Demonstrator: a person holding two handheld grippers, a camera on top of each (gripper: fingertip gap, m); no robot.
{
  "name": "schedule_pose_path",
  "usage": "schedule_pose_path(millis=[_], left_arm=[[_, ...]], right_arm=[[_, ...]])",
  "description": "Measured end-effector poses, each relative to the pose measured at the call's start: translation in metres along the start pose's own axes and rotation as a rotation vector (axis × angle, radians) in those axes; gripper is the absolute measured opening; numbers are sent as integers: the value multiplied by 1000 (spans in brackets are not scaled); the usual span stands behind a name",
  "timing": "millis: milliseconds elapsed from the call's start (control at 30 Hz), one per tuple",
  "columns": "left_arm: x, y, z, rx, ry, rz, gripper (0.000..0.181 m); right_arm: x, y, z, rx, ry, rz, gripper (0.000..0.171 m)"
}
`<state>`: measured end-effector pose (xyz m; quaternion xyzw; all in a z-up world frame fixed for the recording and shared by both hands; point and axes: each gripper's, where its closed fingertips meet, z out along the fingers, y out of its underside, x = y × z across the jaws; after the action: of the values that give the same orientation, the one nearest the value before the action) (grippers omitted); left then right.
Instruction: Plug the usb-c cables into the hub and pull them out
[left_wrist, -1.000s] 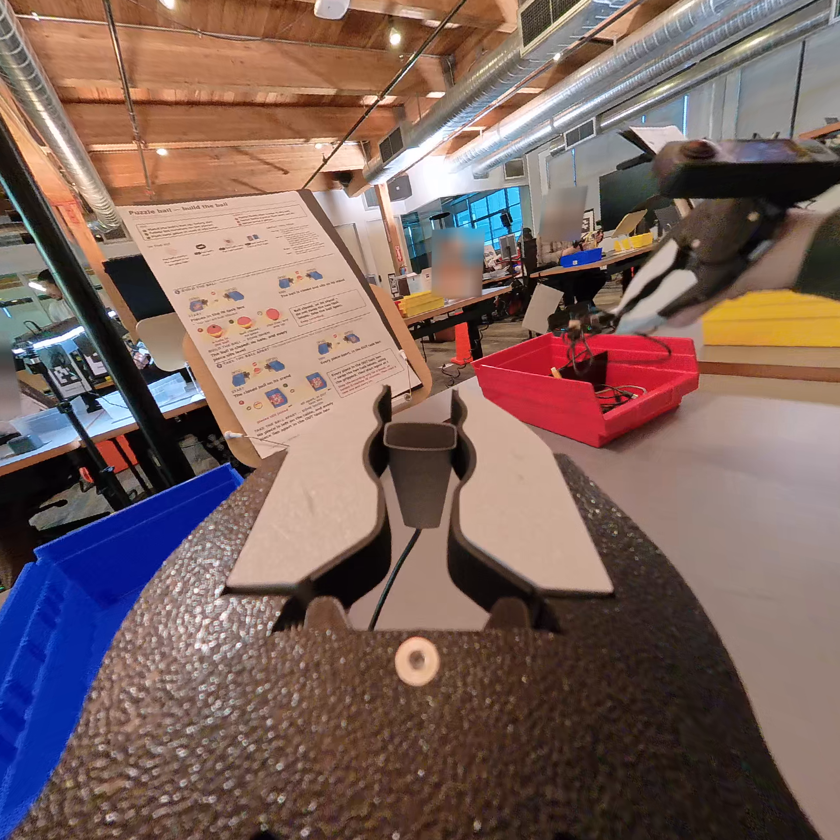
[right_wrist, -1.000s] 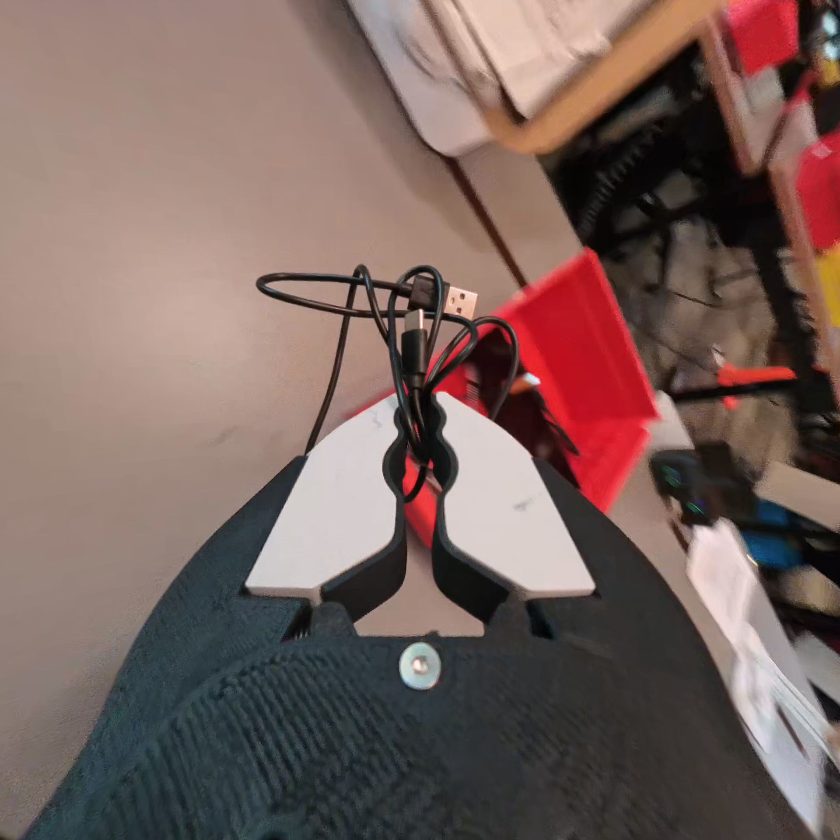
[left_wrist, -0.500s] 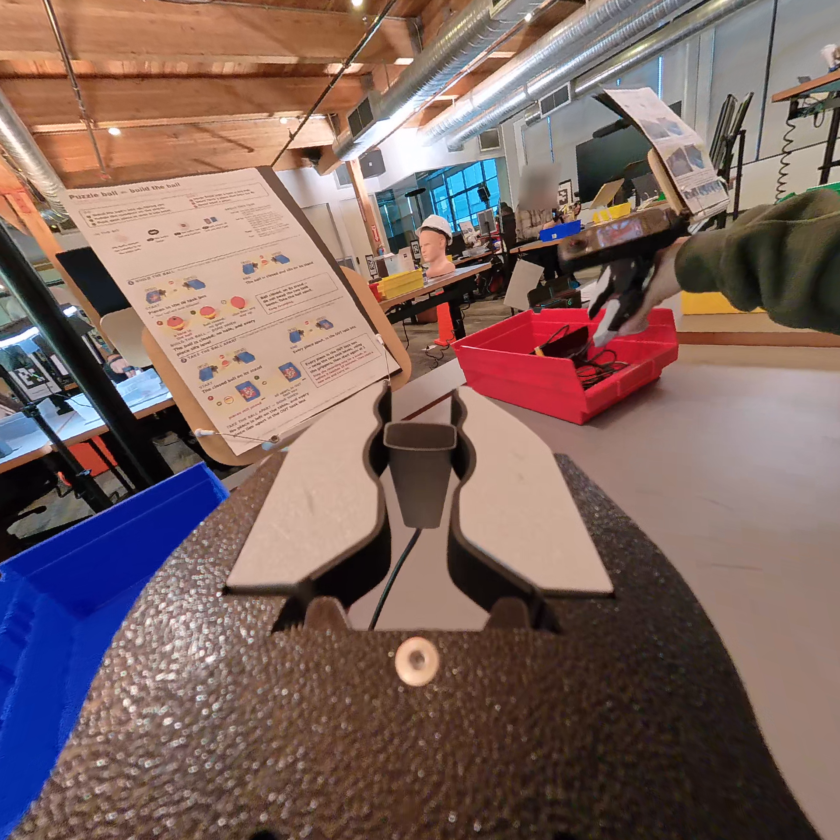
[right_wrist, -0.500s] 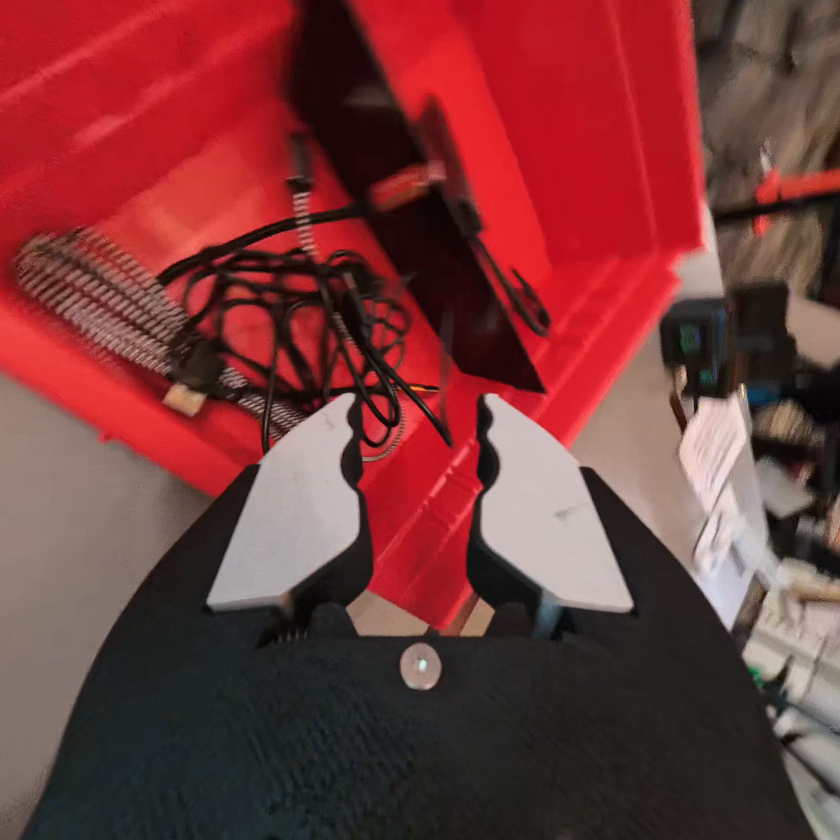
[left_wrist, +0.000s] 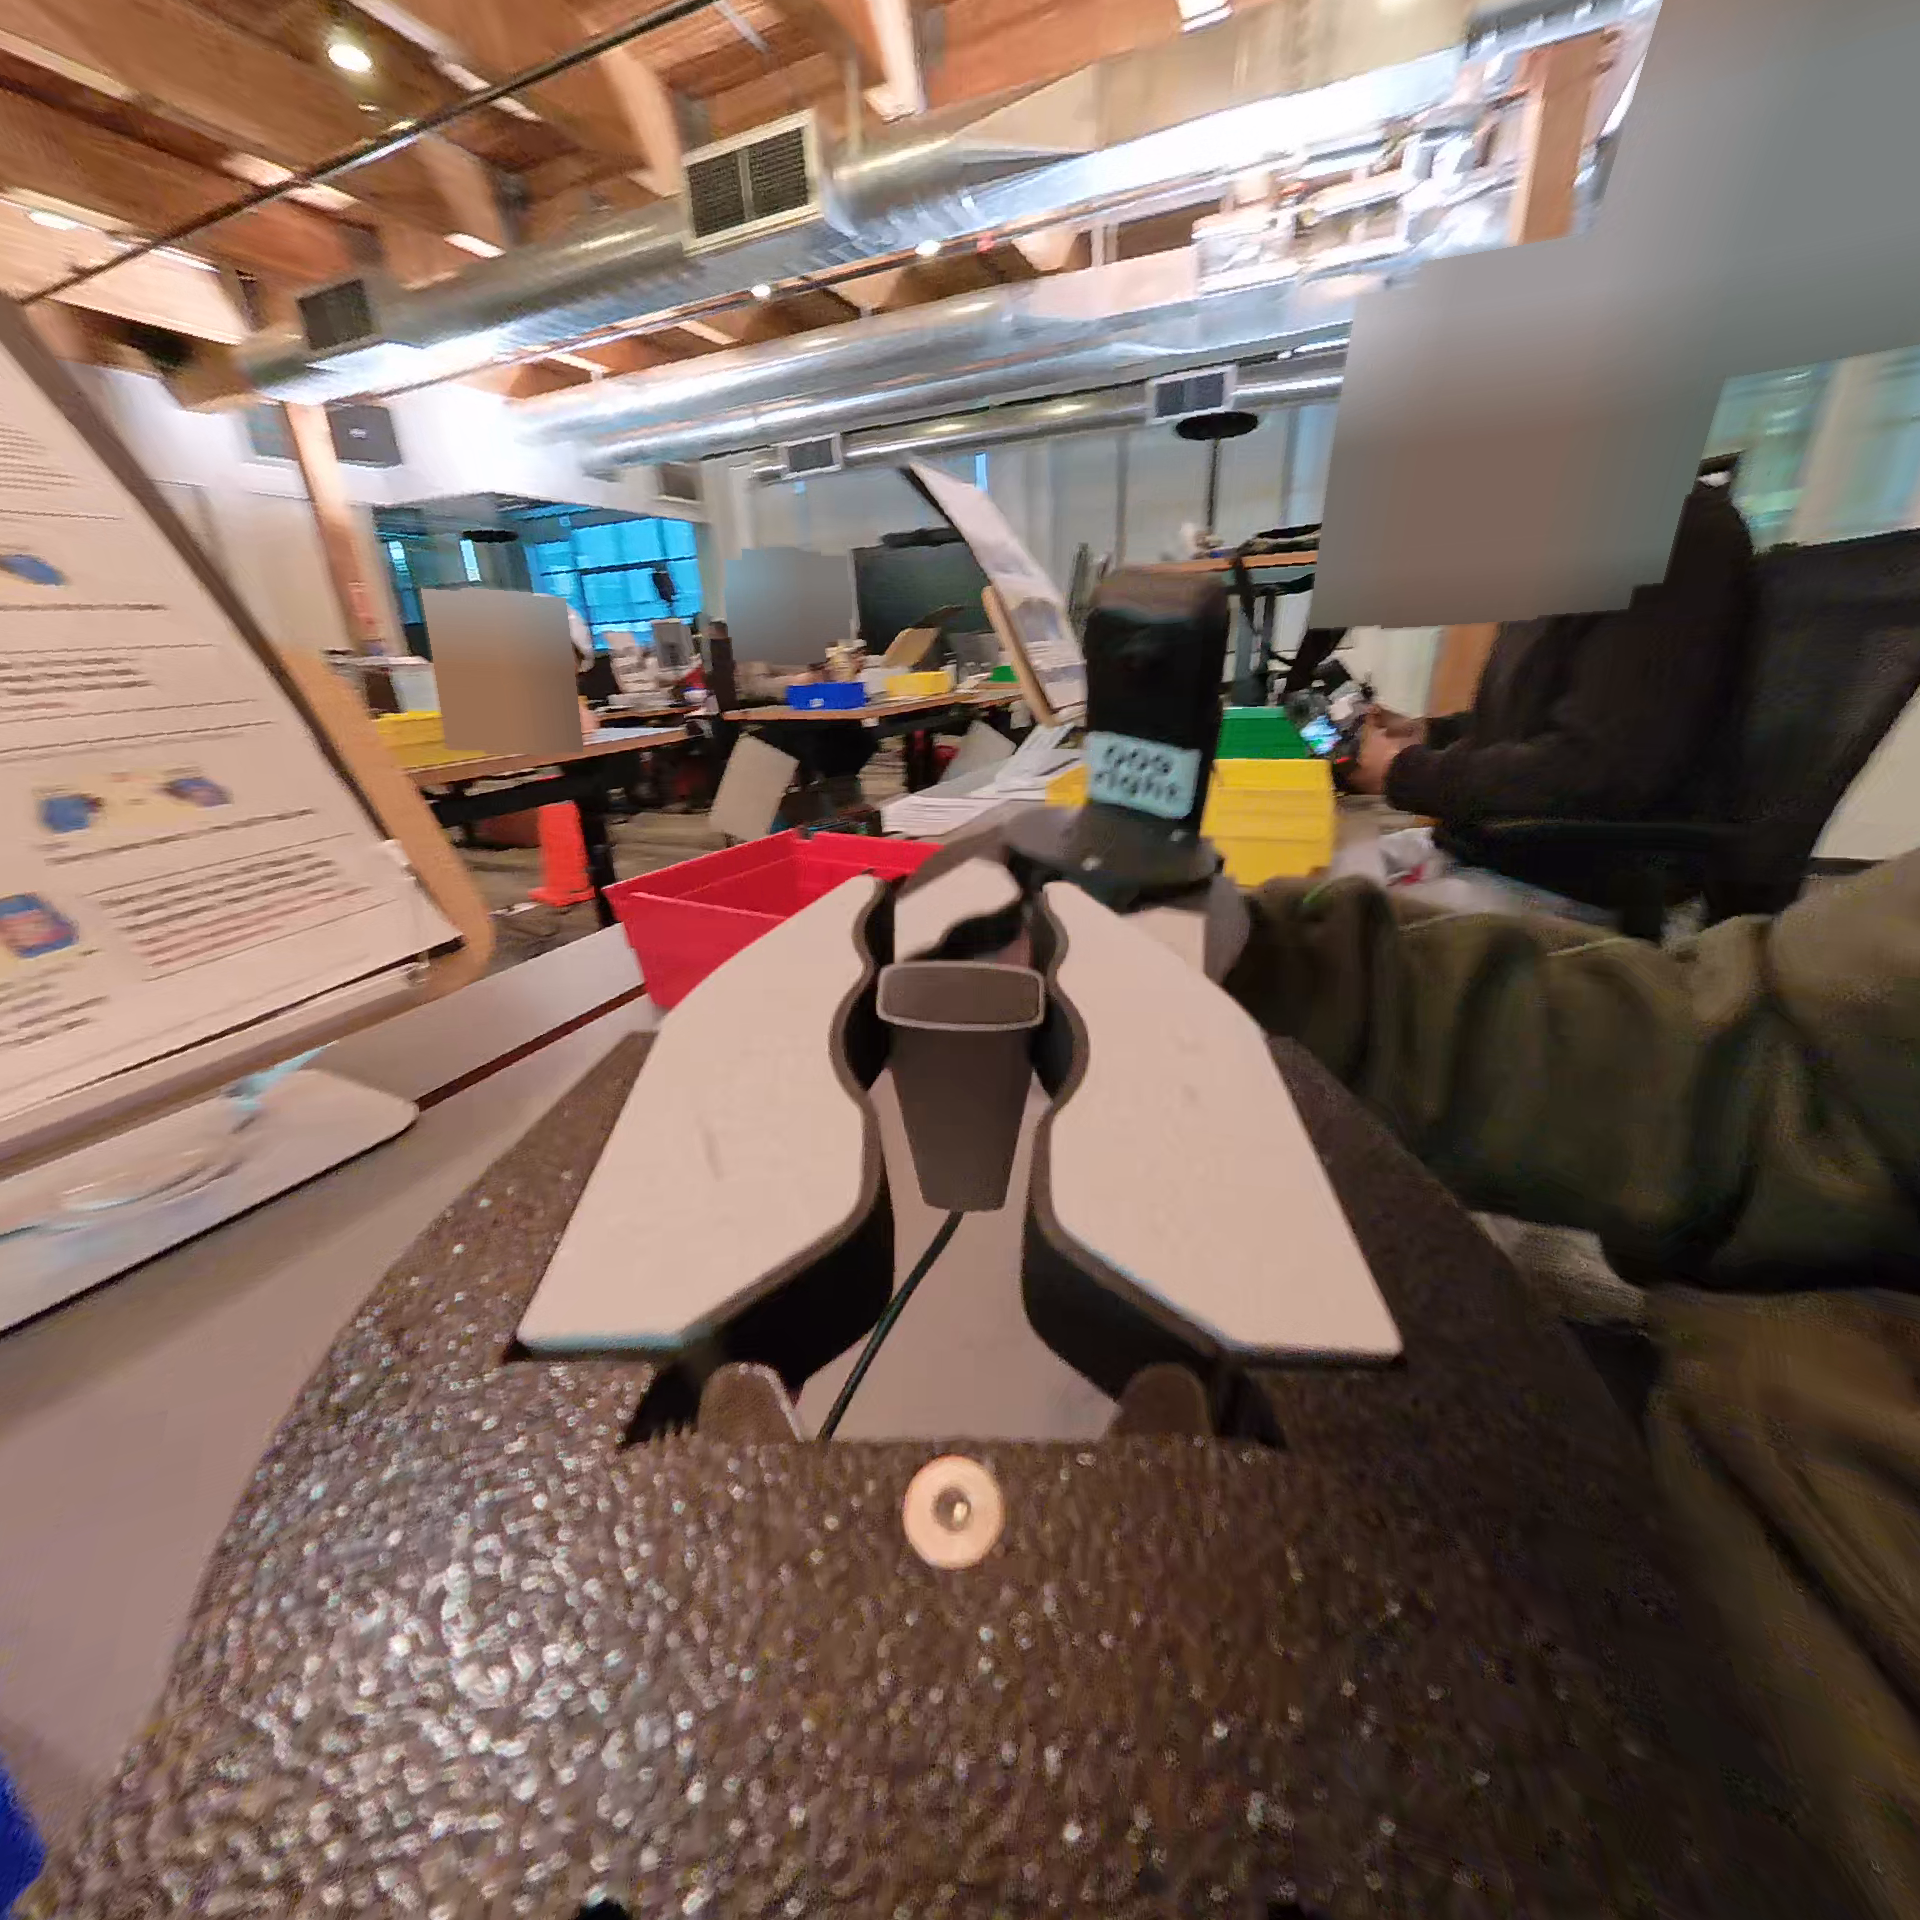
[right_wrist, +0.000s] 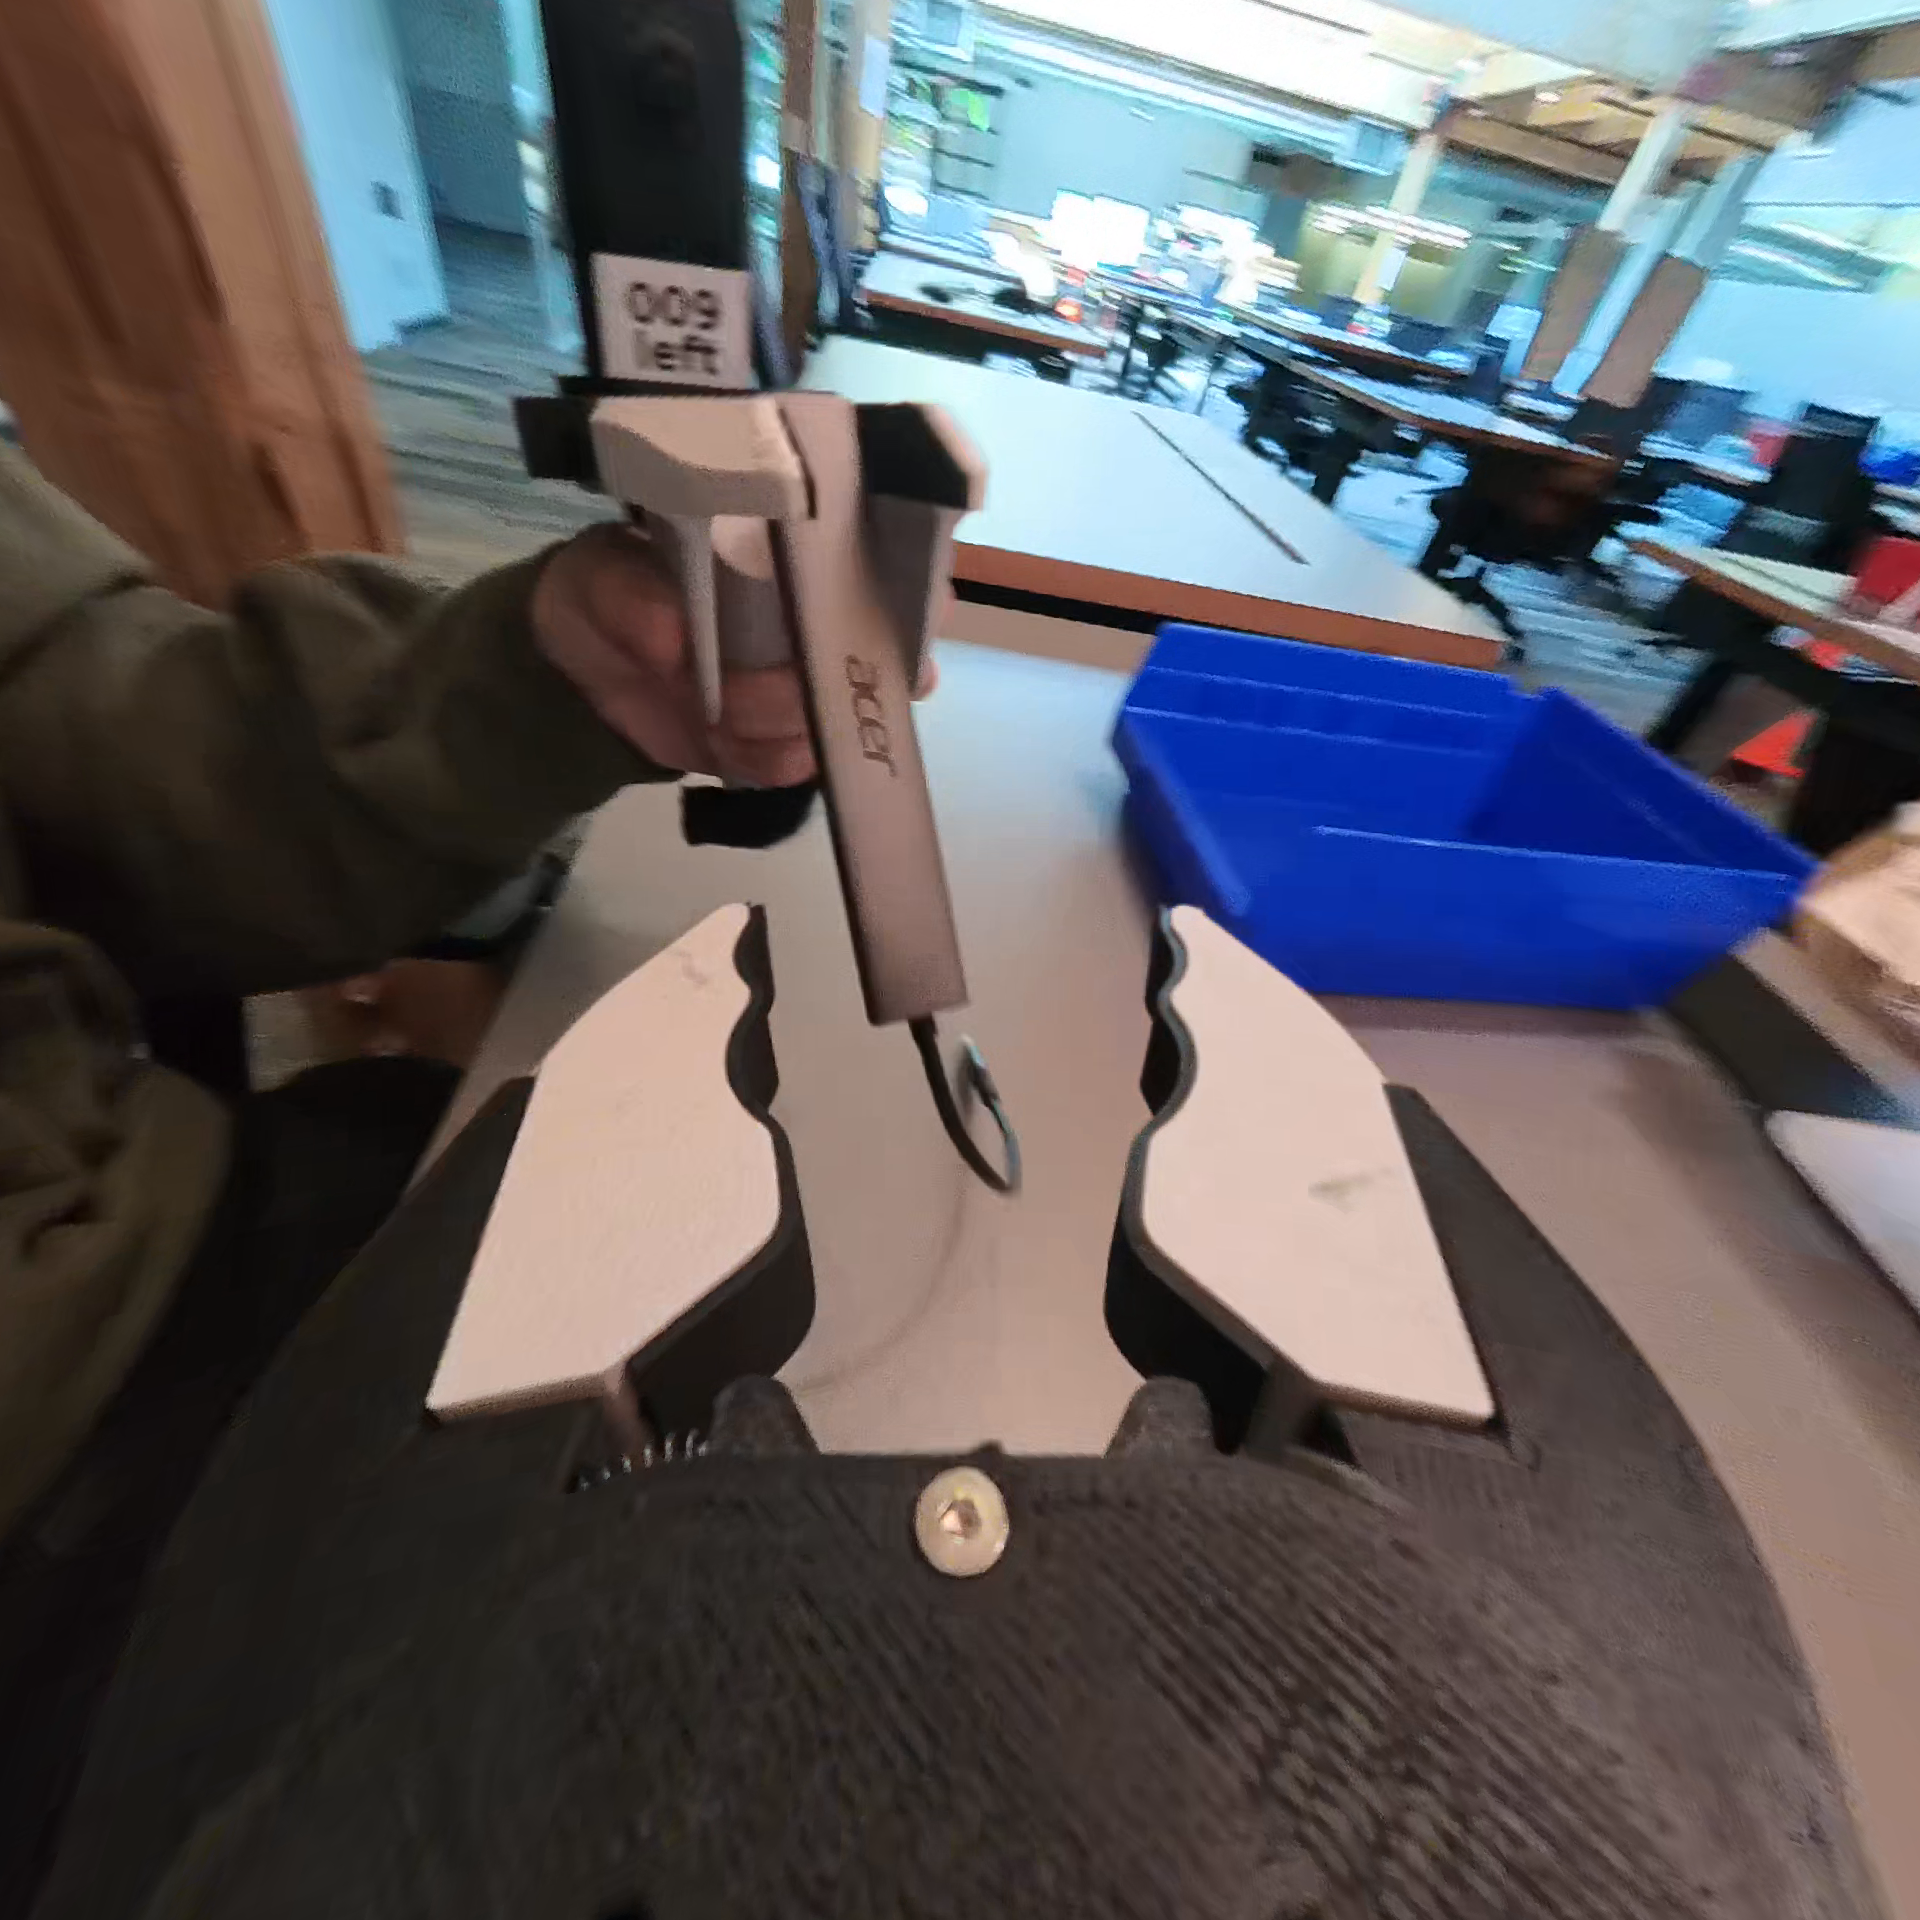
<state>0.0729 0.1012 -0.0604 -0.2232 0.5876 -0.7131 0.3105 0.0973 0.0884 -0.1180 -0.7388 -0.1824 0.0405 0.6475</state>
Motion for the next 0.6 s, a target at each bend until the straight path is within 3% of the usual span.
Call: schedule_pose_path(millis=[200, 367, 433, 600], left_arm=[[14, -9, -3, 75, 112, -26, 25], [14, -8, -3, 84, 111, -15, 27], [5, -9, -4, 94, 24, 24, 32], [-14, -6, -9, 71, -123, 100, 44]], right_arm=[[-27, 0, 22, 74, -126, 37, 25], [-26, 2, 19, -14, -106, -28, 23], [-17, -8, 9, -15, -56, -86, 24], [53, -37, -58, -201, 214, -291, 23]])
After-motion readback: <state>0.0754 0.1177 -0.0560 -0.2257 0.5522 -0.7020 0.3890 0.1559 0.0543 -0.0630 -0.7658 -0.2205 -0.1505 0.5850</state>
